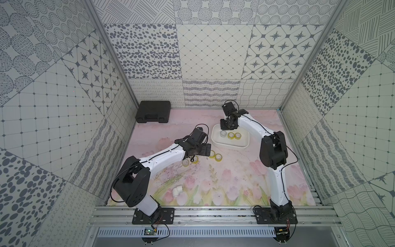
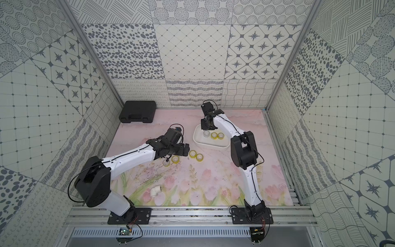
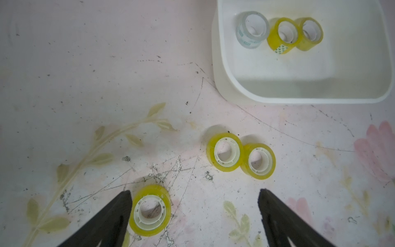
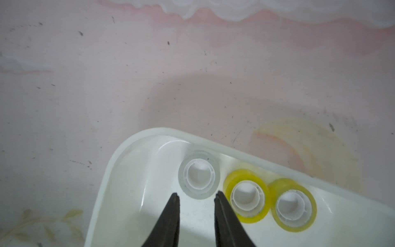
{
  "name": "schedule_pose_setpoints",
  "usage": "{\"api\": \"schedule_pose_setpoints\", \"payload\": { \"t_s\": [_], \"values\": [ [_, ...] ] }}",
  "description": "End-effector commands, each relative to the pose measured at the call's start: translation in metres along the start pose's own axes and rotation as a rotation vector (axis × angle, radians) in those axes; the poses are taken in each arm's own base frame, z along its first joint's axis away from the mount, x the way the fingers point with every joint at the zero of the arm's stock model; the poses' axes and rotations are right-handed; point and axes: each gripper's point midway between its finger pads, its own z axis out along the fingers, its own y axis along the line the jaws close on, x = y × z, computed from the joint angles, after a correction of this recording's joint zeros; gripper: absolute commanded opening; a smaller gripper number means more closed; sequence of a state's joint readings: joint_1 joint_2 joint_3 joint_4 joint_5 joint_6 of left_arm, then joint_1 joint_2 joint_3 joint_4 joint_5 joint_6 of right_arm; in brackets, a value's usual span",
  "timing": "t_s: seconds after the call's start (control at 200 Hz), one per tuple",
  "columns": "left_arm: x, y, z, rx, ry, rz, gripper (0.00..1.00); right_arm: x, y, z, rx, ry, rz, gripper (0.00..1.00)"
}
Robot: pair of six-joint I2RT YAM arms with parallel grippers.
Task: Put the transparent tape into the storage box
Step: Place the tape in the storage box, then pick up the tape at the center of the board.
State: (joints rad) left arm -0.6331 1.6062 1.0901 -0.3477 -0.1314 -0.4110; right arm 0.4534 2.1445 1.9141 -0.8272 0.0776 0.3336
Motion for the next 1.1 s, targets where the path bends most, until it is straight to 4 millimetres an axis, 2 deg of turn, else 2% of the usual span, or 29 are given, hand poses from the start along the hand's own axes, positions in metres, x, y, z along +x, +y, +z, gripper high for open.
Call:
{"api": "schedule_pose_setpoints", "payload": {
  "t_s": [0.0,0.255,0.51,0.67,0.951,1.096],
  "values": [
    [0.014,-0.008,0.015,0.067,0.045,0.059,0.95,-0.005,0.008,-0.045,-0.055,-0.079,0.043,0.31],
    [0.006,-0.018,0.046,0.095,0.056,0.088,0.86,0.018,0.004,-0.08,-0.089,-0.098,0.091,0.31],
    [-0.003,-0.023,0.073,0.1,0.075,0.11,0.79,0.019,0.0,-0.101,-0.085,-0.136,0.103,0.31],
    [0.005,-0.019,0.086,0.083,0.124,0.118,0.64,0.02,-0.006,-0.105,-0.071,-0.145,0.11,0.31],
    [0.025,-0.011,0.093,0.064,0.172,0.107,0.53,0.023,-0.011,-0.106,-0.061,-0.146,0.117,0.31],
    [0.03,-0.011,0.098,0.058,0.187,0.097,0.36,0.024,-0.015,-0.108,-0.051,-0.15,0.122,0.31]
  ]
}}
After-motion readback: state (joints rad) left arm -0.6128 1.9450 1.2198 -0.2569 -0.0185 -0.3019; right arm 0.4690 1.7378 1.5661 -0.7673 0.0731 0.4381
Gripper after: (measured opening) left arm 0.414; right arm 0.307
